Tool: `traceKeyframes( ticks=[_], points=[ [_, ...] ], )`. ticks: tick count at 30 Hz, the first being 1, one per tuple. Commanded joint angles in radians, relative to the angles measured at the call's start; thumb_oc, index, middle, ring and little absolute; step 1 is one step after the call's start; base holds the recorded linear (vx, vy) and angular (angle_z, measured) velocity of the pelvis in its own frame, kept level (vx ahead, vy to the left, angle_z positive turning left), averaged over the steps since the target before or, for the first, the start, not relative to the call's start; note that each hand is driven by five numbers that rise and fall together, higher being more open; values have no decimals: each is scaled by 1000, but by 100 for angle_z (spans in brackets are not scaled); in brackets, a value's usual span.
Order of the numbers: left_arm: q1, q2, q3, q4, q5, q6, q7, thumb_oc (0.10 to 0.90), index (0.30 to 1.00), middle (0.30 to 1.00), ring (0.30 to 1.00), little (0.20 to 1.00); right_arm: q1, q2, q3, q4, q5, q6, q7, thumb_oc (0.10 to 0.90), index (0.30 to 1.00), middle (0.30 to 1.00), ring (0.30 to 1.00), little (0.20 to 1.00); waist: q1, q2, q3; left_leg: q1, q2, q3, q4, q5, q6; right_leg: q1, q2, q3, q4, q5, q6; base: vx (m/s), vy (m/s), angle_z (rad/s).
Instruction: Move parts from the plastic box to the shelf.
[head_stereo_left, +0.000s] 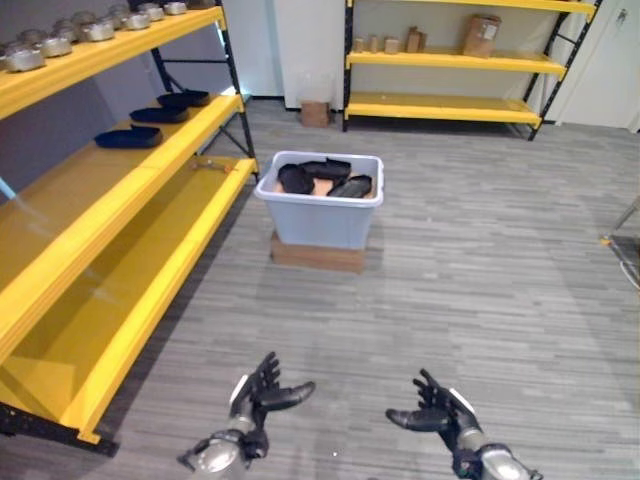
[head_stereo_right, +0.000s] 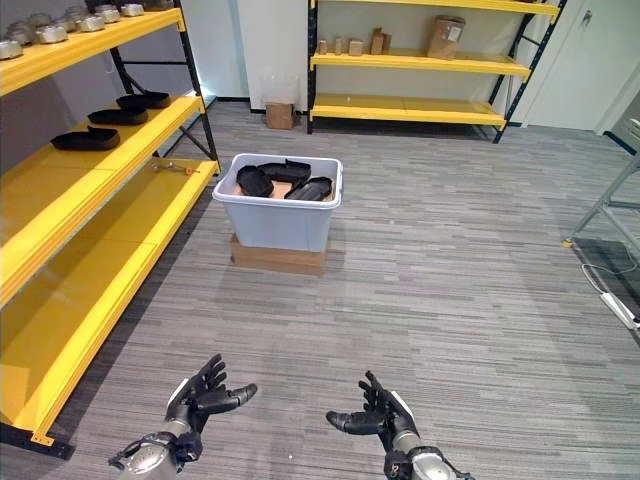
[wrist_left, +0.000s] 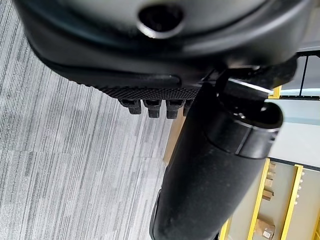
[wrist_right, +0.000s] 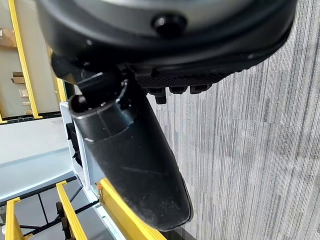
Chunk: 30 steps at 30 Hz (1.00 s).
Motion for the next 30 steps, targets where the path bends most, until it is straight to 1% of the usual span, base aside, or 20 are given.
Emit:
traceKeyframes(
  ticks=[1, 11, 14, 15, 16, 18, 19, 20, 21, 22, 23, 24, 25, 26, 27, 28, 30],
  points=[
    [-87, -2, 26, -33, 1, -89, -21, 900, 1000, 1000, 1000, 1000, -65, -10, -9, -79, 10, -80, 10, 900, 1000, 1000, 1000, 1000, 12, -34, -51, 0, -6, 13, -3, 10, -14, 2, -18, 25, 0, 45, 81, 0, 0, 0],
    [-100, -3, 29, -32, -1, -92, -13, 900, 1000, 1000, 1000, 1000, -81, -12, -11, -80, 10, -81, 8, 900, 1000, 1000, 1000, 1000, 7, -32, -36, 7, -11, 15, -3, 6, -3, -7, -25, 30, 18, 45, 78, -3, 18, 0],
    [-113, 2, 37, -37, -14, -98, -7, 900, 1000, 1000, 1000, 1000, -103, -14, -14, -74, 15, -85, 2, 900, 1000, 1000, 1000, 1000, 14, -40, -19, -8, -20, 16, 46, -15, 11, -23, -31, 33, 63, 32, 79, -28, 61, -3],
    [-118, 4, 38, -39, -15, -99, -4, 900, 1000, 1000, 1000, 1000, -111, -15, -13, -74, 16, -87, 0, 900, 1000, 1000, 1000, 1000, 15, -42, -11, -21, -21, 18, 73, -27, 16, -40, -32, 35, 95, 24, 79, -78, 92, -4],
    [-127, 8, 35, -35, -15, -98, -2, 900, 1000, 1000, 1000, 1000, -120, -14, -8, -74, 17, -88, 0, 900, 1000, 1000, 1000, 1000, 13, -41, -2, -36, -23, 17, 102, -42, 22, -69, -30, 31, 156, 4, 76, -77, 112, -9],
    [-137, 13, 32, -39, -16, -96, 1, 900, 1000, 1000, 1000, 1000, -128, -13, -4, -82, 15, -87, 2, 900, 1000, 1000, 1000, 1000, 9, -39, 14, -49, -26, 8, 126, -56, 34, -111, -26, 28, 247, -16, 85, -75, 105, -9],
    [-144, 16, 28, -42, -13, -97, 2, 900, 1000, 1000, 1000, 1000, -132, -10, -1, -87, 17, -88, 1, 900, 1000, 1000, 1000, 1000, 6, -39, 24, -54, -29, 2, 142, -62, 39, -141, -30, 24, 307, -10, 95, -70, 93, -9],
    [-150, 18, 27, -39, -9, -96, 4, 900, 1000, 1000, 1000, 1000, -136, -5, 1, -86, 16, -87, 0, 900, 1000, 1000, 1000, 1000, 2, -39, 31, -58, -32, 1, 152, -69, 45, -176, -34, 25, 368, 5, 107, -54, 105, -8],
    [-156, 19, 24, -42, -5, -96, 6, 900, 1000, 1000, 1000, 1000, -136, -3, 2, -92, 12, -88, -1, 900, 1000, 1000, 1000, 1000, -2, -38, 42, -58, -35, -2, 169, -81, 56, -206, -42, 29, 443, 34, 117, -24, 79, 0],
    [-156, 19, 24, -42, -5, -96, 6, 900, 1000, 1000, 1000, 1000, -136, -3, 2, -92, 12, -88, -1, 900, 1000, 1000, 1000, 1000, -2, -38, 42, -58, -35, -2, 169, -81, 56, -206, -42, 29, 443, 34, 117, -5, 120, 4],
    [-164, 18, 19, -42, 3, -94, 4, 900, 1000, 1000, 1000, 1000, -134, 0, 5, -104, 9, -90, 1, 900, 1000, 1000, 1000, 1000, -9, -37, 62, -51, -44, -4, 191, -97, 69, -265, -50, 31, 574, 99, 126, 4, 126, 3],
    [-168, 20, 16, -46, 8, -94, 3, 900, 1000, 1000, 1000, 1000, -132, -2, 6, -112, 4, -91, 3, 900, 1000, 1000, 1000, 1000, -12, -33, 75, -44, -47, -1, 209, -109, 77, -294, -53, 27, 641, 124, 124, 10, 167, 5],
    [-170, 21, 9, -51, 10, -93, 1, 900, 1000, 1000, 1000, 1000, -132, -6, 5, -122, -1, -93, 3, 900, 1000, 1000, 1000, 1000, -14, -25, 86, -37, -46, 0, 217, -117, 83, -318, -53, 14, 697, 124, 116, 36, 127, 6],
    [-168, 17, 6, -51, 10, -92, -2, 900, 1000, 1000, 1000, 1000, -127, -9, 3, -125, -9, -93, 3, 900, 1000, 1000, 1000, 1000, -15, -22, 89, -30, -50, 0, 224, -129, 87, -340, -59, -1, 723, 116, 112, 79, 106, 9],
    [-163, 14, 9, -54, 11, -91, -5, 900, 1000, 1000, 1000, 1000, -123, -10, 0, -128, -14, -92, 3, 900, 1000, 1000, 1000, 1000, -18, -22, 89, -18, -58, 0, 225, -139, 89, -353, -68, -10, 718, 117, 110, 142, 88, 5],
    [-159, 11, 9, -51, 15, -91, -11, 900, 1000, 1000, 1000, 1000, -123, -12, 0, -124, -17, -91, 5, 900, 1000, 1000, 1000, 1000, -24, -23, 86, -3, -68, -1, 221, -146, 90, -375, -64, -12, 685, 117, 108, 169, 68, 3],
    [-157, 2, 10, -39, 15, -92, -12, 900, 1000, 1000, 1000, 1000, -124, -18, -3, -120, -16, -93, -2, 900, 1000, 1000, 1000, 1000, -39, -27, 89, 27, -90, -14, 216, -160, 91, -397, -37, -22, 598, 118, 110, 194, 37, -2]
  ],
)
